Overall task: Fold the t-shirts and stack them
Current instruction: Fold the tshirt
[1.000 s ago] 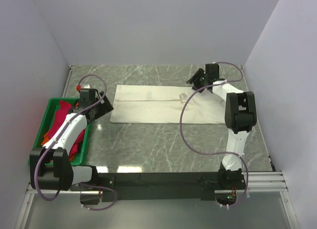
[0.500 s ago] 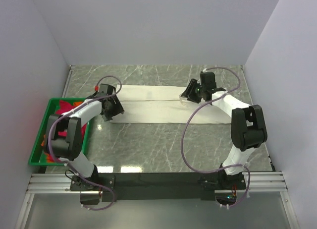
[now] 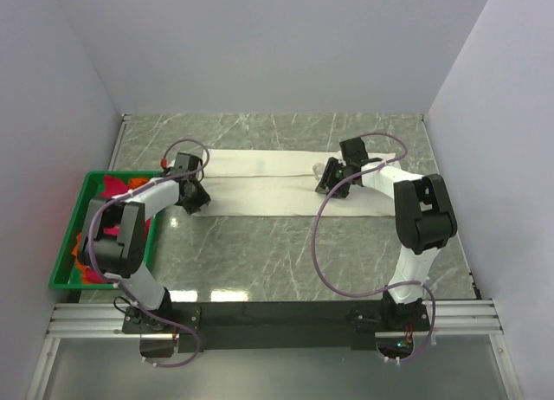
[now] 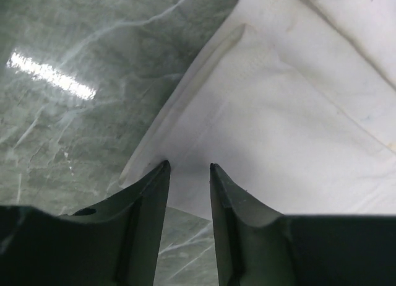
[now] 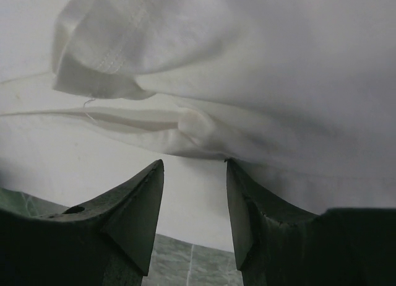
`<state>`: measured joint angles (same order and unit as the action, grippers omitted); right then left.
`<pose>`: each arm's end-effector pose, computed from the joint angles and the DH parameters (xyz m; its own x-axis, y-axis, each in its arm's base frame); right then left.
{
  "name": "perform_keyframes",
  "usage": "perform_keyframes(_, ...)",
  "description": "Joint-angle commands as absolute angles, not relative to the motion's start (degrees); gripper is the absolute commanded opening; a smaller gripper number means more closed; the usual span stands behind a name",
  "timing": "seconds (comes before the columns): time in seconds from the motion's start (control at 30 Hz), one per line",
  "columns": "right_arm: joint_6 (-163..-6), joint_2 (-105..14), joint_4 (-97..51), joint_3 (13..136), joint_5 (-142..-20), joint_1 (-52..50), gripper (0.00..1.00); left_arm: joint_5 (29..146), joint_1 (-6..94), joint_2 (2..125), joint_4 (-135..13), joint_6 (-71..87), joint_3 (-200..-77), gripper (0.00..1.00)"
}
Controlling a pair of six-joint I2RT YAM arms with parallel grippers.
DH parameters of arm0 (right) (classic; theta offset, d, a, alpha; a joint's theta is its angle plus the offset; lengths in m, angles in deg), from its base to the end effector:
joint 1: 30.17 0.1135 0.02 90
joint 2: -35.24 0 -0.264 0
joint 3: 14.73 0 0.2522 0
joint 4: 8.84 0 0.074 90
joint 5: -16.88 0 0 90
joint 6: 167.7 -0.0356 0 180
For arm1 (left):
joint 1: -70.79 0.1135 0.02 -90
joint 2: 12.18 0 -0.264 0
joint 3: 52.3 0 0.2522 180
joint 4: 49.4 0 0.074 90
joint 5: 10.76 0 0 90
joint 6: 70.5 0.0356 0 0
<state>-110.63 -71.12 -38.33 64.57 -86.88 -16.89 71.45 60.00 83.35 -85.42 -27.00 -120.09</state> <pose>0.3667 0.0953 0.1615 -0.8722 0.3367 -0.3548 0.1471 0.8724 0.4662 0.3123 -0.0546 0.1609 -0.6983 -0.5985 -0.3925 -0.5520 0.7995 -0.2370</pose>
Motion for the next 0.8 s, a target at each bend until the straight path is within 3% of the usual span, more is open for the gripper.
perform_keyframes(0.0,-109.5,-70.8,-42.8,64.8,-82.2,-16.7,0.52,70.6,61.6,84.1,-92.6,-29.5,-110.8,0.40)
perform_keyframes(0.23,-108.2,-67.7,-43.3,62.6,-81.5,-20.0,0.55,71.5,65.4,74.2,-93.7,-31.4,-103.7,0.41)
perform_keyframes(0.37,-108.2,-58.5,-40.5,59.9,-80.0,-21.1,0.60,73.1,65.1,66.0,-95.7,-32.1,-102.2,0.47)
perform_keyframes(0.43,-110.2,-55.6,-40.7,58.1,-78.8,-22.9,0.61,73.7,64.1,60.4,-97.3,-31.9,-102.2,0.59)
perform_keyframes(0.47,-111.2,-53.0,-41.5,57.5,-77.4,-25.7,0.61,73.4,63.6,58.8,-98.0,-31.3,-103.1,0.71)
perform_keyframes(0.53,-114.2,-50.9,-41.9,55.0,-76.6,-29.1,0.61,73.5,61.7,55.2,-98.5,-30.3,-104.2,0.80)
perform_keyframes(0.6,-116.3,-48.9,-41.8,53.2,-77.2,-34.0,0.61,73.7,59.9,54.5,-98.7,-28.8,-106.7,0.87)
perform_keyframes(0.77,-120.9,-49.9,-42.5,49.6,-77.5,-37.1,0.61,74.0,55.9,60.0,-96.3,-26.3,-112.2,0.89)
